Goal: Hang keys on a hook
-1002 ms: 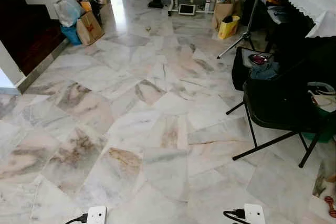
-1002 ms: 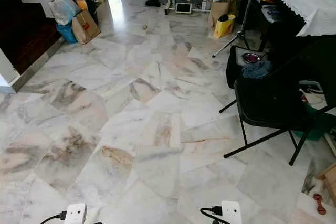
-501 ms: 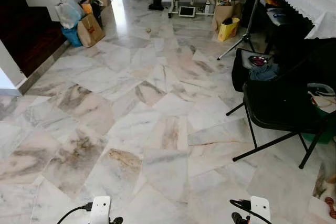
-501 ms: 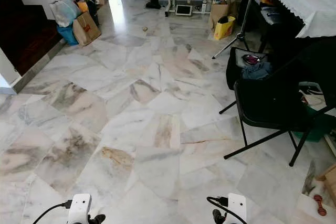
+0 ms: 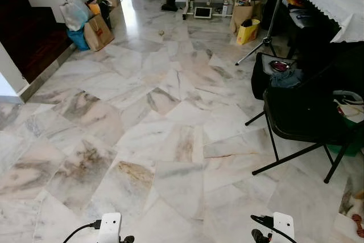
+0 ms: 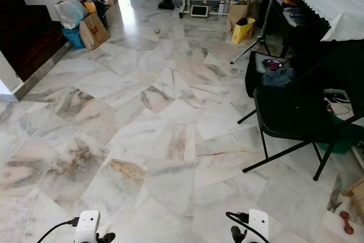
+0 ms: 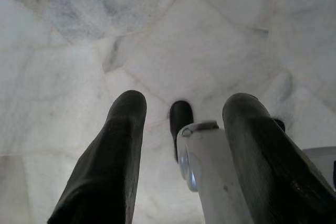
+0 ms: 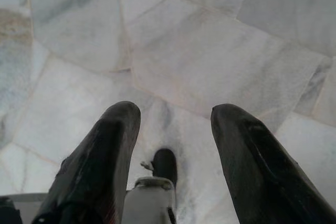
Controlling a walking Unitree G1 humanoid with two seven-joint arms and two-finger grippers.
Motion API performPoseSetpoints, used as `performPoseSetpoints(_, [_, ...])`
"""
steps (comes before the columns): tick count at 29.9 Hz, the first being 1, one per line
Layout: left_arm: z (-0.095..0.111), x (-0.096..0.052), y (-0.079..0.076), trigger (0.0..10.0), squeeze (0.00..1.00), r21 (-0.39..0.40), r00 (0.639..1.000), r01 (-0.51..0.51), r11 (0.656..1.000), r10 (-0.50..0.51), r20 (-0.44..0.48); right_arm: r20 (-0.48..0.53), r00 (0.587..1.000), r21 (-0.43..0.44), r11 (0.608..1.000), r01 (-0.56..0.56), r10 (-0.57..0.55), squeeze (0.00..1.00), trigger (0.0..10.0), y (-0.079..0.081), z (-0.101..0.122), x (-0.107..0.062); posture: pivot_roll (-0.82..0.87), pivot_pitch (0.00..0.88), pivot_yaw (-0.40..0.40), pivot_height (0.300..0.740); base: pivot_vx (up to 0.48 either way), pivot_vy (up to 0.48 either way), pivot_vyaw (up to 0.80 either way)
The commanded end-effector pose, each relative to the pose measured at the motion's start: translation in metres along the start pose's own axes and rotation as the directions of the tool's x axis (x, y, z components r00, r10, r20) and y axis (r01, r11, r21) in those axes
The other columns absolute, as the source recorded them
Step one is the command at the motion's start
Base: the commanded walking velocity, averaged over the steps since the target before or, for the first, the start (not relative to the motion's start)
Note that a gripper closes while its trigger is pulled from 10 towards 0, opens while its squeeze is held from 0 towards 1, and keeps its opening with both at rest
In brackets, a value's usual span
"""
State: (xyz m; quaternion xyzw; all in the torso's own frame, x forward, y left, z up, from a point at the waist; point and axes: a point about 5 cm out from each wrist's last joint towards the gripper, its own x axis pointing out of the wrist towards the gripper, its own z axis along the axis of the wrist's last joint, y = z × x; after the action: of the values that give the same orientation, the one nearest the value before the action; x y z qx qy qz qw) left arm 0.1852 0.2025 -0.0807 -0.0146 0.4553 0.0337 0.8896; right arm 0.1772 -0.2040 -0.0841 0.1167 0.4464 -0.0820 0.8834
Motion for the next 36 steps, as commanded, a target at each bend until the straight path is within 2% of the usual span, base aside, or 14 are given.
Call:
performPoseSetpoints(1, [-0.004, 0.0, -0.001, 10.0, 0.0, 0.005, 1.0, 0.002, 1.0, -0.002, -0.019, -0.014, 1.0, -0.009, 1.0, 0.01, -0.01, 0.0, 10.0, -0.004, 0.0, 0.0, 0.09, 0.01, -0.028, 0.74, 0.0, 0.0, -0.8])
performPoseSetpoints(7, [-0.005, 0.0, -0.001, 10.0, 0.0, 0.007, 1.0, 0.005, 1.0, -0.004, -0.021, -0.013, 1.0, -0.012, 1.0, 0.011, -0.011, 0.0, 10.0, -0.012, 0.003, -0.002, 0.09, 0.017, -0.029, 0.74, 0.0, 0.0, -0.8])
performPoseSetpoints(10, [-0.006, -0.001, -0.001, 10.0, 0.0, 0.055, 1.0, 0.006, 0.998, -0.005, -0.024, -0.021, 1.0, -0.026, 1.0, 0.002, -0.002, 0.0, 10.0, -0.017, 0.001, -0.003, 0.09, 0.023, -0.03, 0.74, 0.0, 0.0, -0.8])
performPoseSetpoints(15, [-0.01, -0.001, -0.002, 10.0, 0.0, 0.094, 0.999, 0.015, 0.995, -0.01, -0.049, -0.022, 1.0, -0.025, 1.0, 0.006, -0.006, 0.0, 10.0, -0.019, 0.0, -0.004, 0.09, 0.032, -0.028, 0.74, 0.0, -0.48, -0.8])
performPoseSetpoints(17, [-0.011, -0.001, -0.002, 10.0, 0.0, 0.081, 0.999, 0.011, 0.997, -0.007, -0.05, -0.024, 1.0, -0.025, 1.0, 0.006, -0.007, 0.0, 10.0, -0.019, -0.001, -0.004, 0.09, 0.037, -0.028, 0.74, 0.0, 0.0, -0.8])
performPoseSetpoints(20, [-0.014, -0.002, -0.001, 10.0, 0.0, 0.108, 0.998, 0.018, 0.994, -0.012, -0.062, -0.03, 1.0, -0.024, 1.0, 0.002, -0.002, 0.0, 10.0, -0.016, -0.004, -0.004, 0.08, 0.038, -0.028, 0.74, 0.0, 0.0, -0.8])
performPoseSetpoints(26, [-0.016, -0.002, -0.001, 10.0, 0.0, 0.097, 0.998, 0.015, 0.995, -0.008, -0.064, -0.038, 0.999, -0.02, 1.0, -0.012, 0.011, 0.0, 10.0, -0.005, -0.009, -0.002, 0.08, 0.043, -0.029, 0.74, 0.0, 0.0, -0.8])
performPoseSetpoints(31, [-0.016, -0.003, -0.001, 10.0, 0.0, 0.094, 0.998, 0.017, 0.995, -0.012, -0.062, -0.047, 0.999, -0.023, 0.999, -0.029, 0.028, 0.0, 10.0, 0.012, -0.014, 0.0, 0.09, 0.043, -0.029, 0.74, 0.0, 0.0, -0.8])
performPoseSetpoints(36, [-0.016, -0.003, -0.001, 10.0, 0.0, 0.089, 0.998, 0.018, 0.996, -0.012, -0.061, -0.049, 0.998, -0.024, 0.999, -0.029, 0.028, 0.0, 10.0, 0.013, -0.015, 0.0, 0.09, 0.042, -0.028, 0.74, 0.0, 0.0, -0.8])
